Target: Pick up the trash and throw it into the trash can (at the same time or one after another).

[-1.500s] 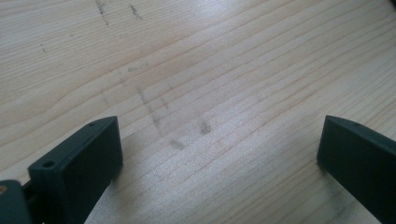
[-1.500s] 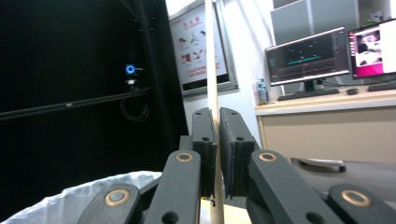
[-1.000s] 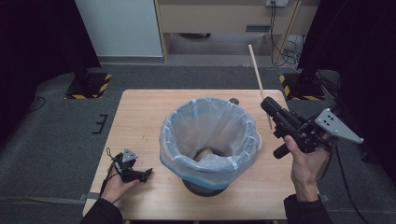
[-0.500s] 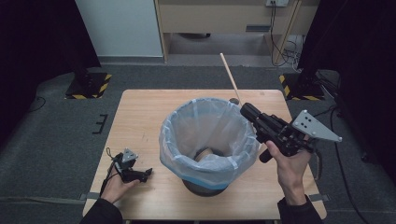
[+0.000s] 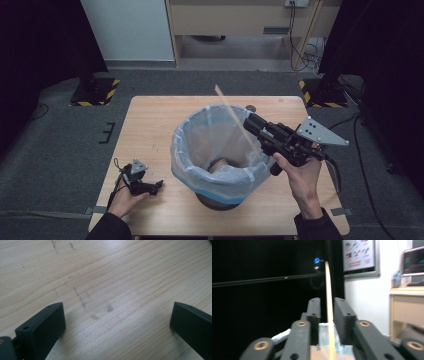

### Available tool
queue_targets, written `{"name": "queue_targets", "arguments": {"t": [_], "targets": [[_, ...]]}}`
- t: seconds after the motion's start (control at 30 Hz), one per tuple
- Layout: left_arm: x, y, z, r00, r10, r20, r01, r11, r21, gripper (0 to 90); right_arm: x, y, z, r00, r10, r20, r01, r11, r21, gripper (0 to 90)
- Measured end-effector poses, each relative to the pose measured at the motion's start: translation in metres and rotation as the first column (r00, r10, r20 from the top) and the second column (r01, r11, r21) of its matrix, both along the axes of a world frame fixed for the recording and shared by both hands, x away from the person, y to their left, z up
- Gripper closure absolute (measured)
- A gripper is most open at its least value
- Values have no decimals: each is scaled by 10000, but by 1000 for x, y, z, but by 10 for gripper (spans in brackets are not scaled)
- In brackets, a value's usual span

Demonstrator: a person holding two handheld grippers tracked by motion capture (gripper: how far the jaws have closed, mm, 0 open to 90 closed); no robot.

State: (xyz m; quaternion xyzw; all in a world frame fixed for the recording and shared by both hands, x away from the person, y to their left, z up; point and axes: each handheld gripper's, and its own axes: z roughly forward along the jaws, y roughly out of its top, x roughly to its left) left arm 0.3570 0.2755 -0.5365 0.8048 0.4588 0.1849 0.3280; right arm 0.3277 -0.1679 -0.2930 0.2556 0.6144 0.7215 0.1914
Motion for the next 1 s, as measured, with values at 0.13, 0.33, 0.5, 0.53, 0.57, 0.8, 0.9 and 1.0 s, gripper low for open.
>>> {"name": "queue_targets", "arguments": {"t": [0.13, 0.33, 0.5, 0.53, 0.57, 0.8, 0.9, 1.0], "targets": [[0, 0, 0, 10000, -7, -6, 7, 10000, -3, 0, 0, -3, 2, 10000, -27, 88, 27, 10000, 86, 737], [0, 0, 0, 10000, -2, 2, 2, 10000, -3, 0, -2, -23, 11, 9980, -549, 328, 530, 9971, 547, 720], [0, 0, 0, 10000, -4, -1, 4, 10000, -3, 0, 2, -42, 10, 9926, -1186, 268, 1162, 9901, 783, 692], [0, 0, 0, 10000, -4, 0, 4, 10000, -3, 0, 3, -46, 9, 9910, -1317, 220, 1296, 9884, 795, 686], [0, 0, 0, 10000, -4, 0, 4, 10000, -3, 0, 3, -46, 9, 9910, -1317, 220, 1296, 9884, 795, 686], [0, 0, 0, 10000, -3, 0, 3, 10000, -2, 0, 21, -70, -10, 9671, -2524, -306, 2536, 9664, 414, 619], [0, 0, 0, 10000, -3, 0, 3, 10000, -4, 0, 28, -76, -18, 9565, -2872, -508, 2884, 9573, 181, 582], [0, 0, 0, 10000, -6, -2, 6, 10000, -3, 0, 35, -82, -28, 9453, -3168, -778, 3172, 9483, -72, 542]]}}
